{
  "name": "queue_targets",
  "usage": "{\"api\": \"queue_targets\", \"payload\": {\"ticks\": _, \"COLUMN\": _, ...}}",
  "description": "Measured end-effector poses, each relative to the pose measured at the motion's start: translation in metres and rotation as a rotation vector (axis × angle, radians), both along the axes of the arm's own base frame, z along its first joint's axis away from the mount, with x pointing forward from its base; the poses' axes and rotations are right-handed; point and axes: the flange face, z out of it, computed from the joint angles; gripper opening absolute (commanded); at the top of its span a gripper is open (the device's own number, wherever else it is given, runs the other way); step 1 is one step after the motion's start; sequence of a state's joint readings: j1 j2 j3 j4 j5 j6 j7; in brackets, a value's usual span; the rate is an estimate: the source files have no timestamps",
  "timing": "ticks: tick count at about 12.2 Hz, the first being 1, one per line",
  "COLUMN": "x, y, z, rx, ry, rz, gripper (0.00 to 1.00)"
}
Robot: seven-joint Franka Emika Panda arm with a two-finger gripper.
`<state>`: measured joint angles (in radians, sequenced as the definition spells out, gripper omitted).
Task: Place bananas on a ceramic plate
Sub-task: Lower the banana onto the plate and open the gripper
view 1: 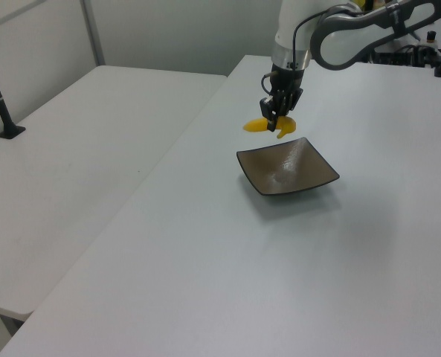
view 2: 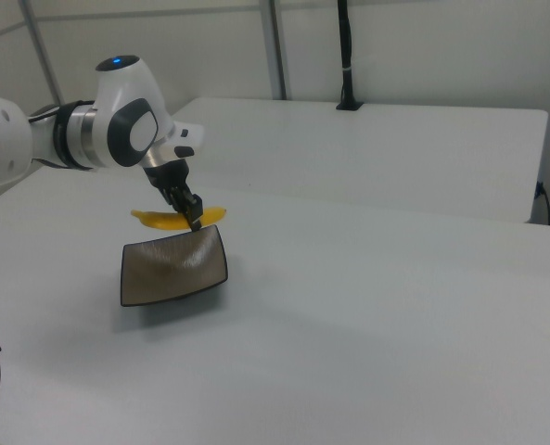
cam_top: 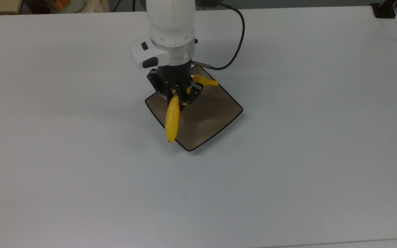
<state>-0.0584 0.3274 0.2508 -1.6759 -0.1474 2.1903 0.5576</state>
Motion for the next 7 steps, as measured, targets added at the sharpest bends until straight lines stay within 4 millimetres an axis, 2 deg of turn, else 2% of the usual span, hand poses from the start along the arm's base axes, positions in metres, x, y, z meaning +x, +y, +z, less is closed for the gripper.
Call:
{"api": "queue_targets", "payload": {"ticks": 1, "x": -0.003, "y": 0.009, "z": -0.003, "rx": 0.000, "ry": 0.007, "rz": 0.015, "gripper": 1.00}}
{"api": "queue_targets", "payload": {"ticks": 3, "x": -0.006, "y": 0.019, "z": -0.006, "rx": -0.010, "ry": 0.010, "rz": 0.037, "gripper": 1.00}}
{"api": "queue_targets", "payload": {"ticks": 7, "x": -0.005, "y": 0.018, "z": -0.002, "rx": -0.021, "ry": 0.001, "rz": 0.058, "gripper": 1.00}}
